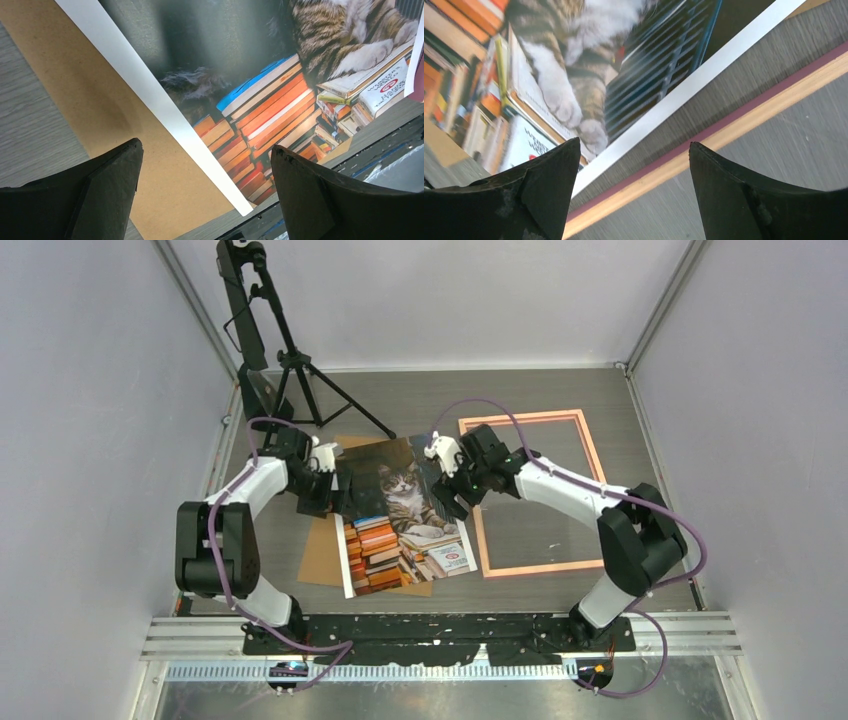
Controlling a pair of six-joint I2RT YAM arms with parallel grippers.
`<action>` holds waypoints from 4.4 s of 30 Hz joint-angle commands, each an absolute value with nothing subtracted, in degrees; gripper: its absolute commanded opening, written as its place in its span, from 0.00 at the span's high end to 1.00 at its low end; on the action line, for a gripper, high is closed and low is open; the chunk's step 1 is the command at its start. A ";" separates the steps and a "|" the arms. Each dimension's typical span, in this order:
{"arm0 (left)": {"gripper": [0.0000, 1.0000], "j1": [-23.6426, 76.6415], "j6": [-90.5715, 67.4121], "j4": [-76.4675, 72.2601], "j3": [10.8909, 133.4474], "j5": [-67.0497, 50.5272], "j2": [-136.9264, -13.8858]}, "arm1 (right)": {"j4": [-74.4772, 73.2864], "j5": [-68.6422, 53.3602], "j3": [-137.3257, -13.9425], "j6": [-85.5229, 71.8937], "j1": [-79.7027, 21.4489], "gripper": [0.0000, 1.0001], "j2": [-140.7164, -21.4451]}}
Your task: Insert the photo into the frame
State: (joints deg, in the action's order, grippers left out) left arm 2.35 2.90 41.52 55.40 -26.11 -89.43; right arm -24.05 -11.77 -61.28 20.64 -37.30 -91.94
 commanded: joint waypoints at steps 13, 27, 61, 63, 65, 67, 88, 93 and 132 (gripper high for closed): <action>0.05 0.79 0.35 41.29 53.79 -30.74 -92.64 | -21.75 -29.42 -67.40 6.61 -30.01 0.15 -101.82; 0.05 0.70 -1.43 41.05 53.98 -31.84 -94.50 | -23.87 -28.63 -70.30 5.02 -29.11 0.15 -106.79; 0.05 0.70 -2.54 39.29 53.64 -34.64 -92.46 | -25.71 -28.93 -72.07 4.69 -26.71 0.18 -110.50; 0.05 0.70 -2.55 39.31 53.75 -35.16 -92.86 | -25.96 -28.85 -72.25 4.64 -26.72 0.19 -110.83; 0.05 0.70 -2.57 39.21 53.87 -35.41 -92.97 | -26.18 -28.63 -72.40 4.66 -26.69 0.19 -111.19; 0.05 0.70 -2.62 39.00 53.75 -35.59 -92.95 | -26.27 -28.51 -72.50 4.67 -26.71 0.19 -111.41; 0.05 0.70 -3.08 37.62 54.59 -40.72 -97.00 | -25.19 -33.24 -71.95 3.49 -26.71 0.22 -114.07; 0.05 0.70 -3.25 37.10 54.62 -42.01 -97.80 | -24.84 -34.94 -71.44 3.22 -26.30 0.25 -113.81; 0.05 0.70 -3.16 36.52 53.79 -40.52 -97.94 | -29.71 -44.74 -72.06 8.13 -20.77 0.50 -107.77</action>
